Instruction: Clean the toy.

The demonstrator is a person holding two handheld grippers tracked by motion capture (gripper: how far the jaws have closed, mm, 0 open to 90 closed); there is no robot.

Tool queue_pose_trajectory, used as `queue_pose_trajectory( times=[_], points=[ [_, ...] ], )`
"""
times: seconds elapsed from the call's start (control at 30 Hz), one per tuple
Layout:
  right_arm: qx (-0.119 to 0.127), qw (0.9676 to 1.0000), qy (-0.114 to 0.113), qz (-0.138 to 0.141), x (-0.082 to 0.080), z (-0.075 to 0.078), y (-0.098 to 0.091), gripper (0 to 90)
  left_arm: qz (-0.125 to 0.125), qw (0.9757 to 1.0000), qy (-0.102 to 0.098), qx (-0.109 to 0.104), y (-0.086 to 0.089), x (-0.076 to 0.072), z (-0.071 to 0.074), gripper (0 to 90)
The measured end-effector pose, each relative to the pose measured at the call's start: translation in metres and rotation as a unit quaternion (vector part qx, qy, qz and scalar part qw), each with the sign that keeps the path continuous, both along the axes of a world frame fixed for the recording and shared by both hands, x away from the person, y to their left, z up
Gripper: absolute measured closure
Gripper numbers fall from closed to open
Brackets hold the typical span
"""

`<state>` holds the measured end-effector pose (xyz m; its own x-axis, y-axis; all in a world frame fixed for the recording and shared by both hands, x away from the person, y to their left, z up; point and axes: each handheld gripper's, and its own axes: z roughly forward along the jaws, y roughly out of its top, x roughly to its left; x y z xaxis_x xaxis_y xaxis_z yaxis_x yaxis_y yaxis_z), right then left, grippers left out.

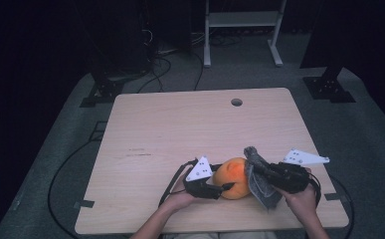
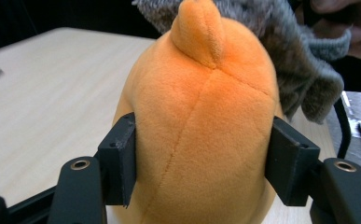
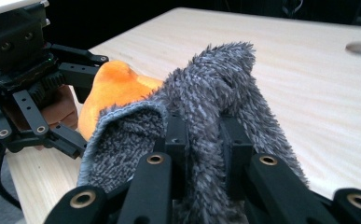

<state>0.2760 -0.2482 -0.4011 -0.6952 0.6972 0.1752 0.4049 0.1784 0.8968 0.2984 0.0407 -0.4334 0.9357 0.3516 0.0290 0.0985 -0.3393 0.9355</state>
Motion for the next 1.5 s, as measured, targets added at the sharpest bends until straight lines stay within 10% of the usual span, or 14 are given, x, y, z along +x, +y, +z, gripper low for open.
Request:
queue_pose_trajectory(
  times=[0.1,0.27,0.4,0.57,0.8,1.03,1.17,1.5],
  points=[
    [0.012,0.9997,-0.020,0.004,-0.002,0.004,0.005,75.7,0.002,0.9999,-0.010,-0.006,0.009,-0.002,0.015,35.7],
    [-0.005,0.9999,0.011,0.008,0.006,-0.006,0.013,75.7,0.005,0.9991,-0.009,0.042,0.011,-0.001,0.015,35.7],
    [-0.009,0.9992,-0.034,0.020,-0.007,0.006,0.023,75.6,-0.001,0.9975,-0.018,0.068,0.003,-0.005,0.012,36.0],
    [-0.029,0.9964,-0.065,0.046,-0.017,0.021,0.046,75.3,-0.018,0.9976,-0.020,0.064,-0.004,-0.006,0.006,29.1],
    [-0.036,0.9981,-0.030,0.041,-0.010,0.008,0.029,75.3,-0.015,0.9983,0.036,0.043,0.010,0.012,0.000,5.7],
    [-0.043,0.9984,-0.015,0.035,-0.004,0.003,0.022,75.0,-0.018,0.9983,0.030,0.047,0.002,0.010,-0.008,24.6],
    [-0.036,0.9993,0.006,-0.002,0.000,-0.002,0.003,75.2,-0.010,0.9985,0.024,0.049,-0.002,0.008,-0.007,24.5],
    [-0.048,0.9977,-0.017,0.044,-0.008,0.004,0.023,74.9,-0.039,0.9980,0.021,0.045,0.010,0.013,-0.006,7.8]
  ],
)
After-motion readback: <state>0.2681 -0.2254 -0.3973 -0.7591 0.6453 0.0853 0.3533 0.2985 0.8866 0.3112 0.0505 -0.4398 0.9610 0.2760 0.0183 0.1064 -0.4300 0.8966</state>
